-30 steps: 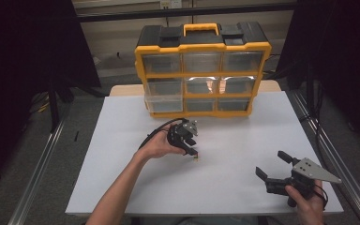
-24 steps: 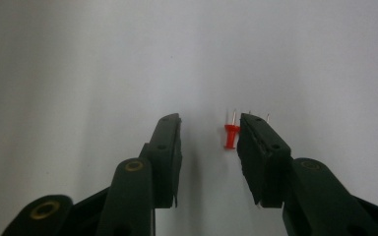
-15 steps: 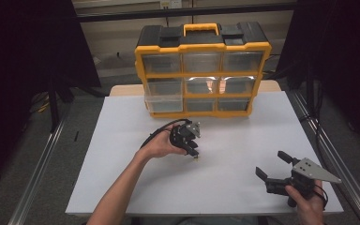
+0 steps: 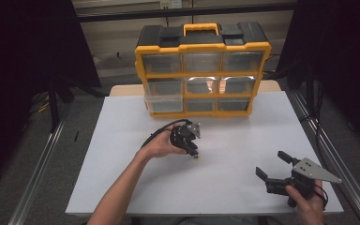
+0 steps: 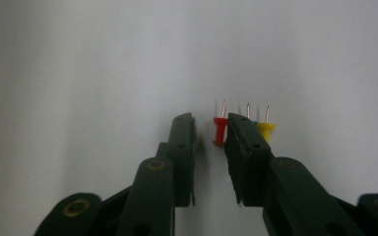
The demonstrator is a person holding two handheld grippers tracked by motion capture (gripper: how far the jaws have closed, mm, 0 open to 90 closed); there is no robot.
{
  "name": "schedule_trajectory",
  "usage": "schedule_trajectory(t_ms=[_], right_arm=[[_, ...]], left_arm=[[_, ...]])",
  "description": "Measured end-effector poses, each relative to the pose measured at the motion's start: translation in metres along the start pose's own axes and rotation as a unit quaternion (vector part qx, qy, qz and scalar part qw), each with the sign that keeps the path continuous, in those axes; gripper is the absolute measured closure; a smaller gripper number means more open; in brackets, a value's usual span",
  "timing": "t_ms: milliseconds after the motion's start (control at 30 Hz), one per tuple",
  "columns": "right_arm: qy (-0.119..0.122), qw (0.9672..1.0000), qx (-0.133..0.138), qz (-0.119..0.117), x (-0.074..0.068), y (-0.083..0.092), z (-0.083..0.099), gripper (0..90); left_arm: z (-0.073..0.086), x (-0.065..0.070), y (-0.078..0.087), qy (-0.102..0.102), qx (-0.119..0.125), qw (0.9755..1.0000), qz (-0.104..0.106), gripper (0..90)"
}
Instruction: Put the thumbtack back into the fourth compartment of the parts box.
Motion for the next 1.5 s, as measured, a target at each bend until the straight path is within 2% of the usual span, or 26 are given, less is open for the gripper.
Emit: schedule_trajectory(t_ms=[67,167,233,267,367,400,500,600,833,867,1067,1133,1167,1200,1267,1333,1367,1467,1500], right_arm=[[0.000,1.0000,0.000,-0.001,-0.0003,-0.0002,0.0000,0.9],[-0.001,1.0000,0.000,-0.001,-0.0003,-0.0004,0.0002,0.8],[0.000,1.0000,0.000,0.000,0.0000,-0.0004,0.0003,0.8],[0.000,1.0000,0.000,0.000,0.0000,-0.0004,0.0003,0.8],[0.000,1.0000,0.000,-0.001,0.0000,-0.0006,0.0004,0.8],[0.000,1.0000,0.000,0.000,0.0000,-0.0007,0.0003,0.8],[0.001,1.0000,-0.001,-0.001,0.0000,-0.0004,0.0004,0.8],[-0.001,1.0000,0.000,0.000,-0.0003,-0.0006,0.0003,0.8],[-0.002,1.0000,0.001,0.001,-0.0006,-0.0004,-0.0001,0.8],[-0.002,1.0000,0.002,0.002,-0.0004,-0.0003,-0.0002,0.8],[0.002,1.0000,-0.001,0.000,0.0002,0.0001,0.0002,0.8],[0.002,1.0000,-0.001,-0.001,0.0001,0.0005,0.0002,0.9],[0.003,1.0000,0.000,-0.002,0.0005,0.0004,0.0001,0.8],[0.004,1.0000,0.001,-0.001,0.0008,0.0004,0.0001,0.8],[0.000,1.0000,0.000,0.000,0.0006,0.0009,-0.0001,0.8],[0.002,1.0000,0.001,0.002,0.0011,0.0010,-0.0003,0.8],[0.001,1.0000,0.002,0.003,0.0010,0.0008,-0.0003,0.8],[0.000,1.0000,0.002,0.003,0.0009,0.0010,-0.0003,0.8],[0.000,1.0000,0.001,0.004,0.0009,0.0011,-0.0003,0.8]], left_arm=[[0.0001,-0.0003,0.0011,0.000,-0.004,0.9999,0.015,74.7],[0.0001,-0.0008,0.0007,0.002,-0.003,0.9998,0.019,75.5],[-0.0001,-0.0022,-0.0011,0.000,0.003,1.0000,0.005,76.0],[-0.0006,-0.0032,-0.0010,-0.006,0.001,1.0000,0.008,76.3],[-0.0011,-0.0009,-0.0018,0.004,0.000,0.9999,0.012,78.0],[-0.0015,-0.0018,-0.0011,-0.005,-0.005,0.9997,0.024,78.4],[-0.0015,-0.0019,-0.0014,-0.005,-0.003,0.9996,0.026,80.6],[-0.0008,-0.0012,-0.0013,0.007,0.001,0.9995,0.029,82.3],[-0.0007,-0.0026,-0.0022,0.012,0.004,0.9997,0.021,85.3],[-0.0007,-0.0026,-0.0017,0.013,0.003,0.9995,0.027,85.5],[-0.0005,-0.0032,-0.0011,0.015,0.004,0.9995,0.026,85.9],[-0.0004,-0.0027,-0.0015,0.021,0.008,0.9995,0.022,86.0],[-0.0001,-0.0012,-0.0018,0.032,0.010,0.9992,0.020,86.0],[-0.0003,-0.0031,-0.0010,0.022,0.008,0.9995,0.023,86.1],[0.0000,-0.0026,-0.0012,0.028,0.011,0.9993,0.022,86.1],[-0.0006,-0.0043,-0.0006,0.020,0.014,0.9995,0.022,86.1],[-0.0007,-0.0037,-0.0002,0.025,0.015,0.9993,0.026,86.1],[-0.0026,-0.0024,0.0018,0.035,0.021,0.9989,0.024,86.1],[-0.0043,-0.0028,0.0030,0.031,0.029,0.9989,0.017,86.1]])
Point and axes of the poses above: each handheld gripper's, and its own axes: y roughly backward along the jaws, z roughly out of its underside, x roughly to its right, the point moved 6 cm from there along -y, roughly forward along the jaws, and after that the axes turned 14 degrees about x, right-handed, at the moved point
